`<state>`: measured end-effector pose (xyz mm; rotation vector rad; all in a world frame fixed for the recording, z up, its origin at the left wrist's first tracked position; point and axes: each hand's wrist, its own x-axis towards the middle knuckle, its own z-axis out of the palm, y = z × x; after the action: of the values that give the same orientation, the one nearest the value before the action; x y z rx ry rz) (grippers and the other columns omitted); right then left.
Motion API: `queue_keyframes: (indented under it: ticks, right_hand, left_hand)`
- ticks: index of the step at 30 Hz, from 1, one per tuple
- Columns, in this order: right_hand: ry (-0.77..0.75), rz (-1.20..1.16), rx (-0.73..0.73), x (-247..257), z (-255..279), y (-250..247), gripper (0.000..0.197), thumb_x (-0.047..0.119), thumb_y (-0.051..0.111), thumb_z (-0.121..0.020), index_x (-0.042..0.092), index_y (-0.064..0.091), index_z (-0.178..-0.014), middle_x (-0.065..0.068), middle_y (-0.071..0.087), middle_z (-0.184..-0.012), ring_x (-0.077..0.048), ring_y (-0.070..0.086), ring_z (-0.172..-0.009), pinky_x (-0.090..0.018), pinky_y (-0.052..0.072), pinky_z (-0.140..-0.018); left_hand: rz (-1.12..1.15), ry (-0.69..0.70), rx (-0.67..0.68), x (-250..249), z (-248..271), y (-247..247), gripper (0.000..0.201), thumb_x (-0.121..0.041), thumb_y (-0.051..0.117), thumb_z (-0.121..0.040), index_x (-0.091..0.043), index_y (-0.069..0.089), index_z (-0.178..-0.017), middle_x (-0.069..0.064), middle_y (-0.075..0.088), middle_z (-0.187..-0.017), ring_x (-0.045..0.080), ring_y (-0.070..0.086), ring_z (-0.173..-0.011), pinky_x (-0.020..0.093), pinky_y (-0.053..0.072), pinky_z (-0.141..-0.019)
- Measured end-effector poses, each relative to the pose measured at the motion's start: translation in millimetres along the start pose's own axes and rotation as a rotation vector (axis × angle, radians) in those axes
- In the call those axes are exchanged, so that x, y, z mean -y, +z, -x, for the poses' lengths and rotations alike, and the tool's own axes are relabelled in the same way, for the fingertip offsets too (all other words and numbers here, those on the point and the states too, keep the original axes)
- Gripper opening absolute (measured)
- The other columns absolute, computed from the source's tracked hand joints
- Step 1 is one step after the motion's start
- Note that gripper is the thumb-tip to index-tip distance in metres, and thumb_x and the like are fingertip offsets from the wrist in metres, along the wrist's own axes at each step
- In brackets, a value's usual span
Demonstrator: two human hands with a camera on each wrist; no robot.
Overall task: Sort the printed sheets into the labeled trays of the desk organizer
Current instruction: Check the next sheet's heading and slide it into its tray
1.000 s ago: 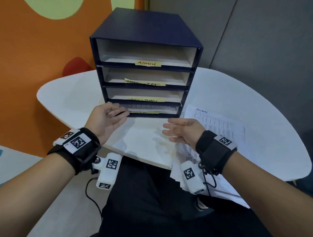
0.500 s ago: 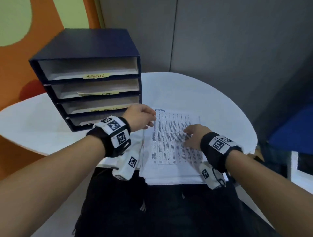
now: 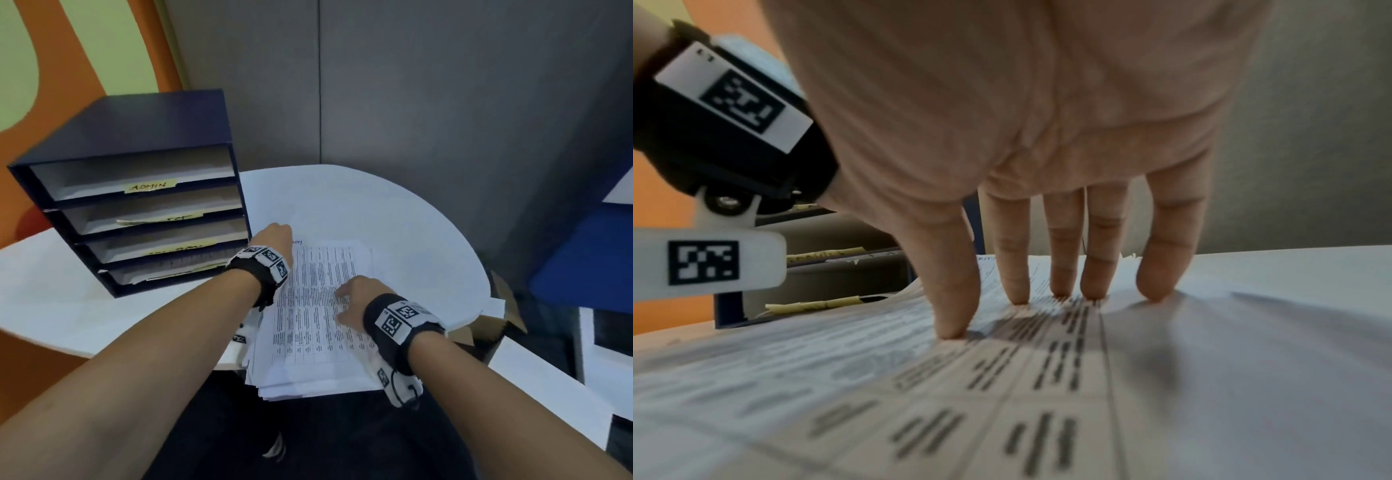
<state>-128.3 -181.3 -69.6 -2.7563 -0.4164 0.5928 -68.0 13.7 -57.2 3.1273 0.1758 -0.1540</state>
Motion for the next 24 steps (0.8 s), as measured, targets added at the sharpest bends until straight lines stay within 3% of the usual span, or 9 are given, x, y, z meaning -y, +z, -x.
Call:
queue_keyframes:
  ticks: [2, 8, 10, 12, 14, 19, 24]
  right_hand:
    - [-0.005, 0.004, 0.003, 0, 0, 0, 0.052, 0.027, 0.064, -0.083, 0.029, 0.054, -0.134, 0.004, 0.055, -0.134, -0.018, 0.059, -0.111, -0.031, 0.054, -0.088]
    - [-0.012, 0.05, 0.014, 3, 3, 1, 0.051, 0.024, 0.059, -0.085, 0.029, 0.052, -0.136, 0.003, 0.054, -0.134, -0.018, 0.061, -0.105, -0.032, 0.056, -0.085]
    - [-0.018, 0.069, 0.03, 3, 4, 0, 0.048, 0.022, 0.059, -0.085, 0.027, 0.054, -0.133, 0.002, 0.055, -0.131, -0.017, 0.063, -0.099, -0.032, 0.057, -0.082]
    - [-0.008, 0.082, 0.035, 1, 5, -1, 0.047, 0.023, 0.06, -0.084, 0.026, 0.056, -0.131, 0.003, 0.057, -0.13, -0.018, 0.062, -0.104, -0.031, 0.056, -0.084]
    - [0.02, 0.068, 0.022, -2, 6, -3, 0.048, 0.028, 0.064, -0.083, 0.028, 0.056, -0.131, 0.004, 0.057, -0.13, -0.018, 0.06, -0.109, -0.03, 0.054, -0.087]
    - [0.043, 0.056, 0.009, -3, 6, -5, 0.051, 0.029, 0.068, -0.083, 0.029, 0.056, -0.132, 0.004, 0.056, -0.132, -0.017, 0.059, -0.111, -0.03, 0.053, -0.09]
    - [0.065, 0.084, 0.004, 1, 5, -1, 0.038, 0.022, 0.064, -0.083, 0.022, 0.062, -0.121, 0.0, 0.062, -0.121, -0.019, 0.063, -0.101, -0.033, 0.056, -0.085]
  left_hand:
    - [-0.012, -0.002, -0.019, 4, 1, 2, 0.034, -0.017, 0.06, -0.091, -0.008, 0.05, -0.121, 0.012, 0.057, -0.115, 0.031, 0.06, -0.104, 0.034, 0.045, -0.073]
    - [-0.116, 0.029, 0.121, 9, 5, 11, 0.071, -0.051, 0.075, -0.08, -0.01, 0.045, -0.129, 0.01, 0.056, -0.123, 0.03, 0.057, -0.113, 0.04, 0.05, -0.087]
    - [-0.124, 0.023, 0.119, 11, 6, 14, 0.075, -0.058, 0.077, -0.075, -0.009, 0.048, -0.124, 0.01, 0.059, -0.116, 0.028, 0.059, -0.106, 0.037, 0.049, -0.08]
    - [-0.095, 0.01, 0.162, 15, 9, 15, 0.069, -0.065, 0.078, -0.068, -0.013, 0.053, -0.106, 0.007, 0.06, -0.099, 0.025, 0.06, -0.087, 0.032, 0.048, -0.07]
    - [-0.061, -0.008, 0.209, 17, 12, 18, 0.068, -0.07, 0.076, -0.066, -0.015, 0.052, -0.099, 0.004, 0.058, -0.094, 0.022, 0.056, -0.08, 0.03, 0.047, -0.069]
    - [0.088, -0.041, 0.058, 22, 24, 23, 0.084, -0.063, 0.081, -0.066, -0.011, 0.053, -0.126, 0.008, 0.061, -0.12, 0.027, 0.061, -0.108, 0.037, 0.054, -0.087]
    - [0.118, -0.072, -0.013, 32, 24, 16, 0.061, -0.043, 0.081, -0.077, -0.009, 0.056, -0.121, 0.009, 0.061, -0.119, 0.027, 0.06, -0.107, 0.038, 0.054, -0.088]
